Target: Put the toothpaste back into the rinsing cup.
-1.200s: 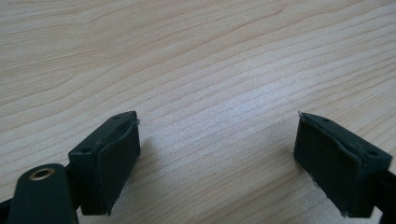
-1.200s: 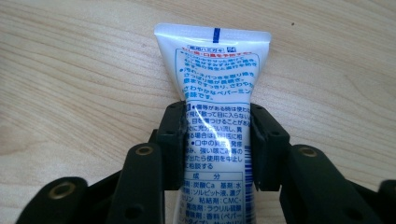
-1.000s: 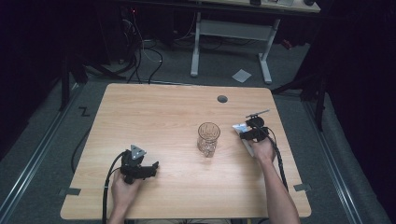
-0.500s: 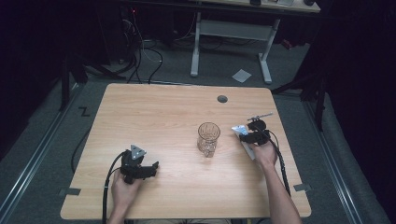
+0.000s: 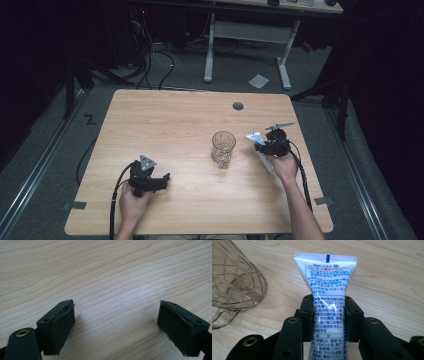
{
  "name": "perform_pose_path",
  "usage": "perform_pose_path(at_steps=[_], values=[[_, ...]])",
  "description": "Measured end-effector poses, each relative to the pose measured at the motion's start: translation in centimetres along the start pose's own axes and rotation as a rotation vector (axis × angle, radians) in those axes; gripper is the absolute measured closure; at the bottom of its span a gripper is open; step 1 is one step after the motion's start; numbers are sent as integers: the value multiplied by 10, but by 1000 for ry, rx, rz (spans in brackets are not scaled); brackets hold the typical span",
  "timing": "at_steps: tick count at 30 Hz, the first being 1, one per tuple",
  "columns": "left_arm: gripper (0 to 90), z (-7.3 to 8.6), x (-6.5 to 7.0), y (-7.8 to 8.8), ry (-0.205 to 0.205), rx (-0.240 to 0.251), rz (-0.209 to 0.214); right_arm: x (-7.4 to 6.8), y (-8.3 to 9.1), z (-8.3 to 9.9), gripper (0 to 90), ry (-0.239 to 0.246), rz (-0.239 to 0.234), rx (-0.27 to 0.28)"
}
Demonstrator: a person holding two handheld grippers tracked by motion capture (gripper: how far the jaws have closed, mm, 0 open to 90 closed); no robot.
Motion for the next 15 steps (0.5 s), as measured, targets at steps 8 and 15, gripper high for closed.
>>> perform_pose_path(at_steps=[8,15], values=[[148,0,0,0,0,0,0,-7,11,8,660,4,-41,31],[148,0,0,0,0,0,0,-13,21,16,660,26,-69,67]])
Point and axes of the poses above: each handheld gripper's, and its own axes: y roughly backward along the jaws, z roughly out of its underside, x roughly to its right, the point moved 4 cm from there along -y, roughly forward along the jaws, and after that the axes turned 8 degrees about -y, right-handed, at the moved point
